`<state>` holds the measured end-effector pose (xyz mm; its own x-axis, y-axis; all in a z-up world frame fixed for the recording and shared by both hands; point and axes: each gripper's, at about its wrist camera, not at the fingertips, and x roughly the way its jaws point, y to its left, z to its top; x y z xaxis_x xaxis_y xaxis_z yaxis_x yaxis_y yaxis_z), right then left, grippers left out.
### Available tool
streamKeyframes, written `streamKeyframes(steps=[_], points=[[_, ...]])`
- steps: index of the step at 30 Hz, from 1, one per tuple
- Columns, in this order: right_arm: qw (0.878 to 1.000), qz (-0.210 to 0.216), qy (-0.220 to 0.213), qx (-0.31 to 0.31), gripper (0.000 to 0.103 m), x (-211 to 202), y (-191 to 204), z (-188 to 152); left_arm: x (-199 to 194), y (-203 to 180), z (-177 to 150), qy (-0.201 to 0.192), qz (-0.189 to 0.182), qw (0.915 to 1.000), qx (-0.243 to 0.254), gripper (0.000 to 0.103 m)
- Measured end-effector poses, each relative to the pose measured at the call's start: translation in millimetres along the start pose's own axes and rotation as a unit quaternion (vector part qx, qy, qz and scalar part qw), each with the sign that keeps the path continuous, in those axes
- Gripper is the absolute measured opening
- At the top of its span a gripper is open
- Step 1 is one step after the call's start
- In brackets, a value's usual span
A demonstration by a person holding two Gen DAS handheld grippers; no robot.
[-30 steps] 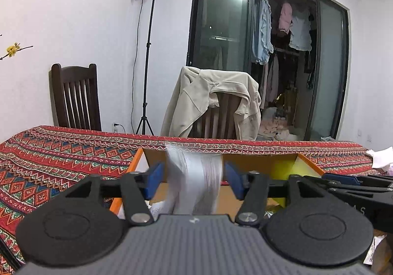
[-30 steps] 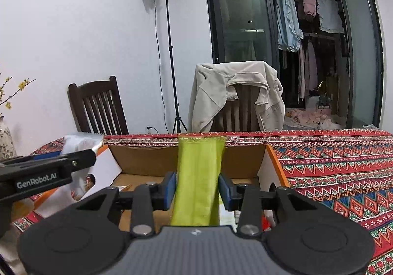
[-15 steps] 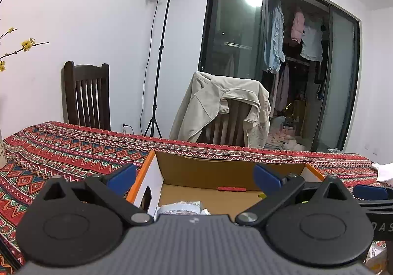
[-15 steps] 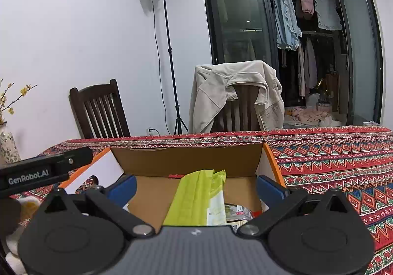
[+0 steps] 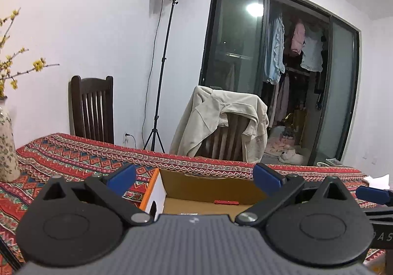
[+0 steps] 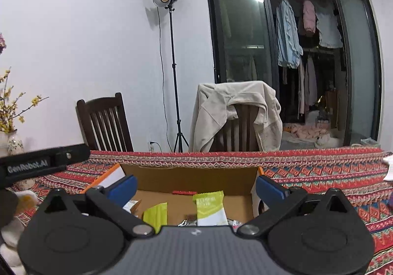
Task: Organize snacks
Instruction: 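Open both tools to drop the bar and packet into the box, then move both tools back from the box to the snack pile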
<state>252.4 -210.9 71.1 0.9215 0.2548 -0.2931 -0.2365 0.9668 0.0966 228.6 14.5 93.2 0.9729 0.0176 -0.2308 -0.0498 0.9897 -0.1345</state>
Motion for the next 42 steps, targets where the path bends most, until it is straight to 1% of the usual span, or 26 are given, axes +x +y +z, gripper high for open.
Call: streamKeyframes(steps=[5, 12, 18, 23, 30, 34, 36, 42], points=[[1.0, 0.002, -0.006, -0.006, 0.103, -23.7, 1.5, 0.6, -23.3, 0.1, 2.9, -0.001, -0.005, 0.9999, 0.01, 0.103], [1.0, 0.002, -0.003, -0.02, 0.103, -60.3, 3.4, -10.6, -52.9, 3.5, -3.9, 0.01, -0.014, 0.9998, 0.012, 0.103], [1.0, 0.002, 0.012, -0.028, 0.103, -87.7, 2.7, -29.9, -78.3, 8.1, -25.0, 0.031, -0.018, 0.9993, 0.012, 0.103], [0.999, 0.0, 0.035, -0.033, 0.103, -103.4, 1.4, -51.3, -96.1, 15.6, -47.5, 0.051, -0.019, 0.9984, 0.017, 0.103], [0.996, -0.003, 0.083, -0.032, 0.103, -107.7, -3.6, -85.9, -112.3, 26.4, -82.6, 0.077, -0.015, 0.9967, 0.019, 0.103], [0.993, -0.011, 0.115, -0.036, 0.103, -101.7, -7.7, -103.0, -110.1, 34.0, -97.7, 0.083, 0.004, 0.9964, 0.02, 0.103], [0.991, -0.014, 0.127, -0.039, 0.103, -99.0, -9.9, -108.9, -107.2, 36.7, -103.1, 0.085, 0.01, 0.9961, 0.021, 0.103], [0.986, -0.014, 0.16, -0.05, 0.103, -77.2, -10.8, -114.8, -100.7, 39.1, -110.7, 0.089, 0.01, 0.9958, 0.017, 0.103]])
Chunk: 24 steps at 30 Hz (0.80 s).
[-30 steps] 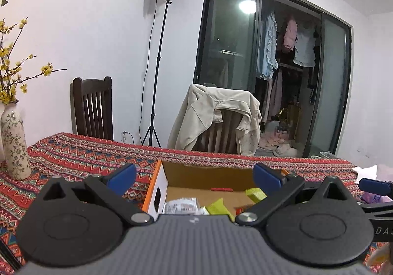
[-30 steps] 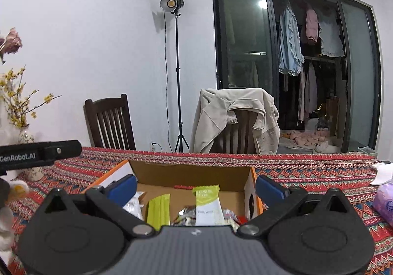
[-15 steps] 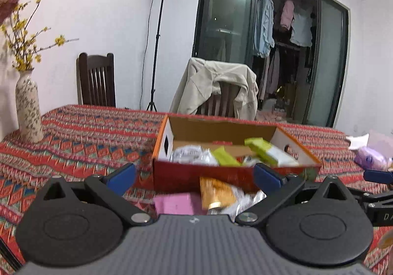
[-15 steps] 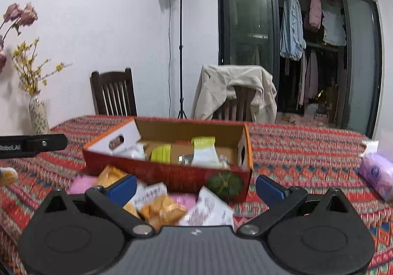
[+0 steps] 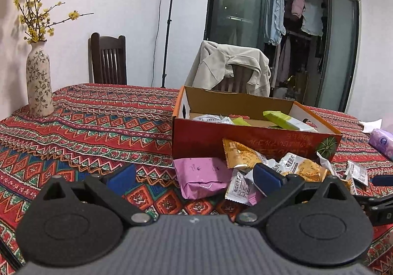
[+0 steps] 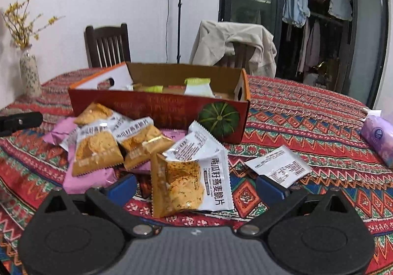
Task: Organize snacks
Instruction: 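Move both tools back from the box to the snack pile, then grasp a pumpkin-seed cracker packet with the right tool while the left tool grasps another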
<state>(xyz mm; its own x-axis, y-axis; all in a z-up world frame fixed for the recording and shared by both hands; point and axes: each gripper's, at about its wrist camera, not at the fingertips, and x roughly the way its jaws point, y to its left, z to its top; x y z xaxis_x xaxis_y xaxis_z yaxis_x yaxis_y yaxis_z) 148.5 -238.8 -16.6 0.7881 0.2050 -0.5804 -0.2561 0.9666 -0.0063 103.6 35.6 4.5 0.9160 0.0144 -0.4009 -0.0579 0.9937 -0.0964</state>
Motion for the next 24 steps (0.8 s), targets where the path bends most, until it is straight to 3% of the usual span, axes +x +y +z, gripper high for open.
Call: streamKeyframes(steps=[9, 13, 20, 24], points=[[0.999, 0.027, 0.022, 0.03, 0.102, 30.9, -5.2, 1.1, 4.9, 1.2, -3.9, 0.011, -0.004, 0.9999, -0.005, 0.103], [0.999, 0.035, 0.012, 0.039, 0.081, 26.9, -9.0, 0.2, 6.1, 0.2, -4.9, 0.013, -0.006, 0.9999, -0.004, 0.103], [0.998, 0.04, -0.008, 0.043, 0.063, 17.2, -10.0, -4.2, 6.1, 0.0, -6.1, 0.013, -0.003, 0.9999, -0.006, 0.103], [0.997, 0.039, -0.03, 0.051, 0.061, 9.6, -12.1, -4.0, 3.9, -2.8, -6.0, 0.011, 0.003, 0.9999, 0.0, 0.103]])
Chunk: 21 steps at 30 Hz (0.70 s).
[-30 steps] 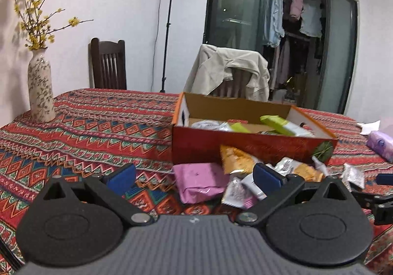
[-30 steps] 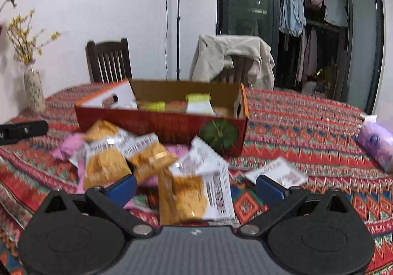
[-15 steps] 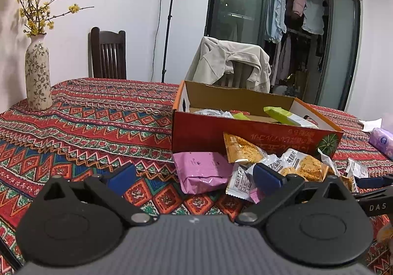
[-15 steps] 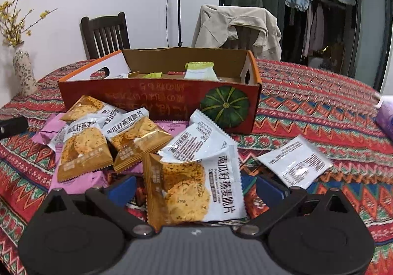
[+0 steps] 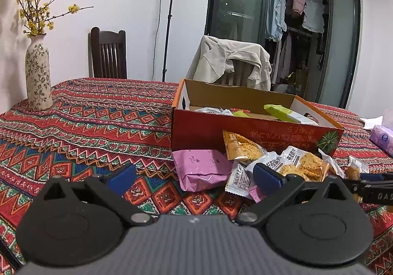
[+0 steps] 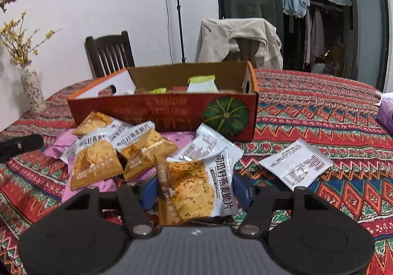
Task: Organize snacks
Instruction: 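Grasp a pumpkin-seed cracker packet with the right tool while the left tool grasps another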
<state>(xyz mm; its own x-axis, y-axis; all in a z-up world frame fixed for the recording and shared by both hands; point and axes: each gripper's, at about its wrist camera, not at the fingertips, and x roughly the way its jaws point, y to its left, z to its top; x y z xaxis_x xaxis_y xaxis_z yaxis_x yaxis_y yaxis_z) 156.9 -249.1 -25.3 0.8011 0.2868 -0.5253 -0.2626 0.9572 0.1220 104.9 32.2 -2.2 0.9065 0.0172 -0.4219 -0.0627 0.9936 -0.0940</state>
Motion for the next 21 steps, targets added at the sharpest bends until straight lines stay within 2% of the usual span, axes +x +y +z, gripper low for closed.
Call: streamKeyframes(steps=[8, 16, 21], points=[[0.999, -0.005, -0.034, 0.023, 0.061, -8.5, -6.9, 1.9, -5.5, -16.5, 10.7, 0.008, -0.004, 0.9999, 0.011, 0.103], [0.998, -0.015, -0.049, 0.041, 0.061, -11.7, -13.3, 2.2, 7.1, -64.4, 21.9, 0.03, -0.014, 0.999, 0.03, 0.103], [0.998, -0.024, -0.05, 0.042, 0.061, -11.4, -14.5, 2.1, 24.4, -91.5, 23.4, 0.056, 0.004, 0.998, 0.028, 0.103]])
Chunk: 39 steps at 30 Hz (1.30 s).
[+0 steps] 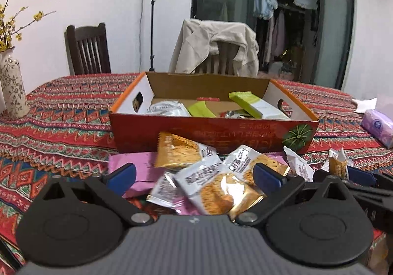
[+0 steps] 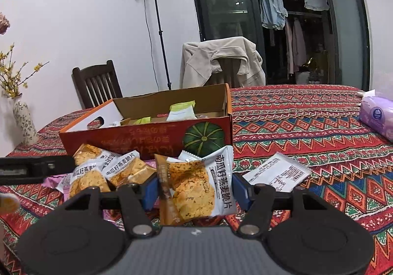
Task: Organize snacks
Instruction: 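Grasp a pumpkin-seed cracker packet with the right tool while the left tool grasps another, then carry both cracker packets up over the orange box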
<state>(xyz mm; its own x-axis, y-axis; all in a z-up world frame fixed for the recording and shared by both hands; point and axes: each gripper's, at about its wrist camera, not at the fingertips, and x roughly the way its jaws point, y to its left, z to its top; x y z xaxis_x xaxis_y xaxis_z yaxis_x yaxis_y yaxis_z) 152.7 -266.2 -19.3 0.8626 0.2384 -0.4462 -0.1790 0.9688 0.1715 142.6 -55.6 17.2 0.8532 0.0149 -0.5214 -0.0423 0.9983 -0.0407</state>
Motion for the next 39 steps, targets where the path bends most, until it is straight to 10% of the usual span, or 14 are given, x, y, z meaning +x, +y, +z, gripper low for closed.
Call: streamKeyframes(steps=[11, 25, 39], points=[[1.0, -0.007, 0.01, 0.02, 0.062, 3.4, -8.1, 0.6, 37.6, -20.2, 0.0, 0.057, 0.058, 0.9965, -0.018, 0.103], [1.0, 0.008, 0.005, 0.021, 0.063, 0.4, -7.2, -0.2, 30.6, 2.4, -5.6, 0.074, 0.017, 0.9964, -0.037, 0.056], [1.0, 0.016, -0.006, 0.017, 0.063, -1.3, -5.1, -0.1, 4.2, 22.3, -7.6, 0.032, 0.001, 0.9991, -0.027, 0.052]])
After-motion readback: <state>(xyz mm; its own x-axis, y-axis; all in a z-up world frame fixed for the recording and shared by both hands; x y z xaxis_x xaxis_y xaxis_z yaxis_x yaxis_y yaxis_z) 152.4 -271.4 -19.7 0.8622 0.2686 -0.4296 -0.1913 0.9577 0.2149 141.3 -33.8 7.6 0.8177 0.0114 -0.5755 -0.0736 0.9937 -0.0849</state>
